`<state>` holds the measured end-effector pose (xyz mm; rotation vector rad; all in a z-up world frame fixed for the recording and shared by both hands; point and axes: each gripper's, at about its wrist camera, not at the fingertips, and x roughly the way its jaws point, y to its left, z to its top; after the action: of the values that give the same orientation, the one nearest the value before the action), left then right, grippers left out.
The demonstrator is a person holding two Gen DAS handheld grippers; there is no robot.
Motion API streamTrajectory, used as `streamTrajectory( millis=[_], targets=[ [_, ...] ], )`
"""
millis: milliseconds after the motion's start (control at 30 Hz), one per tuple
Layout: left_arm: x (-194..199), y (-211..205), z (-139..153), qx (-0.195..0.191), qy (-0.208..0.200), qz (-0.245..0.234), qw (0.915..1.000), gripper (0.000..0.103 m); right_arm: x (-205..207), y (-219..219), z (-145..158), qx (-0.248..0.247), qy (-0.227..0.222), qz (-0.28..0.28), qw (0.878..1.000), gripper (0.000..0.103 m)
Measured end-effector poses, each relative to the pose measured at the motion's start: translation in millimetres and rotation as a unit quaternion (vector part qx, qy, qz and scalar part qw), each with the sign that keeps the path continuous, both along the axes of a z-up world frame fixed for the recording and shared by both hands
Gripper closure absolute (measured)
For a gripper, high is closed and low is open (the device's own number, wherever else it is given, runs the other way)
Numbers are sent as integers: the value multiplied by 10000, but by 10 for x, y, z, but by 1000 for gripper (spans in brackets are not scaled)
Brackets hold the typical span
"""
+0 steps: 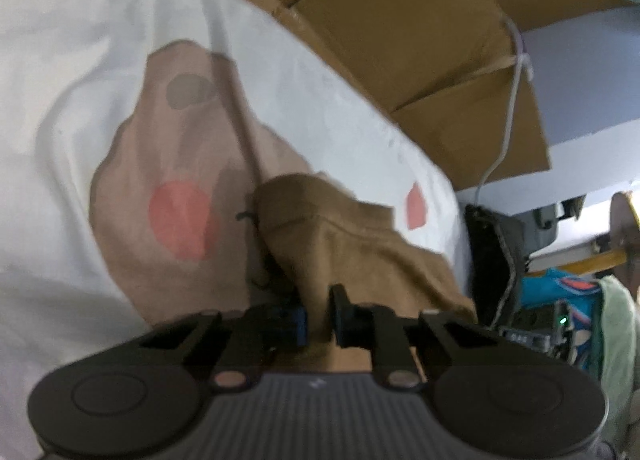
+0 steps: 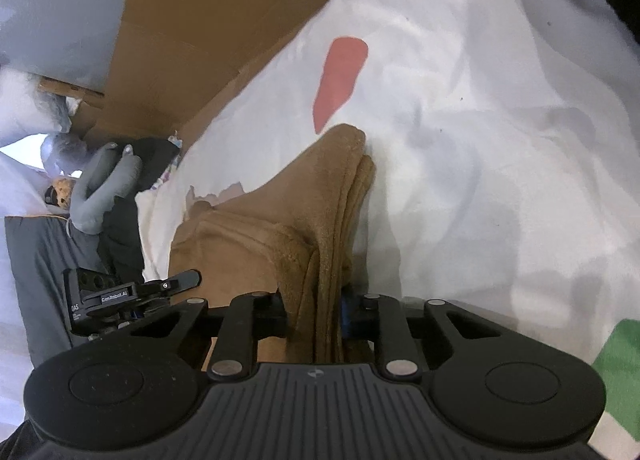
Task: Fold clothes
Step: 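Close both grippers on the end of the folded brown shirt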
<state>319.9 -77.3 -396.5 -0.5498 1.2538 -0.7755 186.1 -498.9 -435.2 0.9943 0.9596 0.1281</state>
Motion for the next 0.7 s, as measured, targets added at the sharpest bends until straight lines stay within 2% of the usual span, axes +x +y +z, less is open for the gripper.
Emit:
streamTrajectory(
  millis=[100,167,200,267,333,400,600,700],
  targets=[
    [-47,44,80,-154,-157,-18,9998,86,-60,-16,47,-32,-87,-88,9999,82],
    [-68,48,85,-63,-185,-57,9998,69,-80,-10,59,-121,-95,-123,9998,78],
    [-78,50,86,-19,-197,-75,9998,65,-84,-18,50,-153,-56,-148,9998,77],
    [-94,51,61,20,-182,-92,9998,51,-100,-51,13,-92,13,-193,9998,73],
    [-101,44,23,77,-198,-150,9997,47,-119,-78,-10,-70,50,-210,9997,63],
    [-94,19,-17,69,-227,-220,9995,47,-127,-89,-37,-24,65,-183,9998,59],
    [-40,-135,-99,-167,-152,-292,9993,49,-31,0,-83,-41,26,43,10000,59],
    [0,-156,-142,-167,-66,-254,9995,59,45,31,-93,-58,3,100,9999,60]
  ],
)
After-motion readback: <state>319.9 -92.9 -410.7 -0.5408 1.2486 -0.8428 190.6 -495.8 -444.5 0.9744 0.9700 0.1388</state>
